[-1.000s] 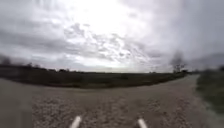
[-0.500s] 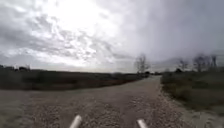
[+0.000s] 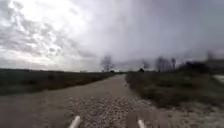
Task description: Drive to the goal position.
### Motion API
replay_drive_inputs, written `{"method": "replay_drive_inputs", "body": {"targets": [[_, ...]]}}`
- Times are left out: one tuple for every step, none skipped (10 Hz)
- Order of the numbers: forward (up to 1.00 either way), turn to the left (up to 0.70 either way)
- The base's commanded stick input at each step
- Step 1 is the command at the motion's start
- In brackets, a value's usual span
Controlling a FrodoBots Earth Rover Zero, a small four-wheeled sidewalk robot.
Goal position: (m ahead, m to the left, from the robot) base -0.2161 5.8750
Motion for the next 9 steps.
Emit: {"method": "replay_drive_inputs", "body": {"targets": [[0.5, 0.0], [0.5, 0.0], [0.5, 0.03], [0.5, 0.5], [0.5, 0.5], [0.5, 0.5], [0.32, 0.5], [0.0, 0.5], [0.0, 0.5]]}}
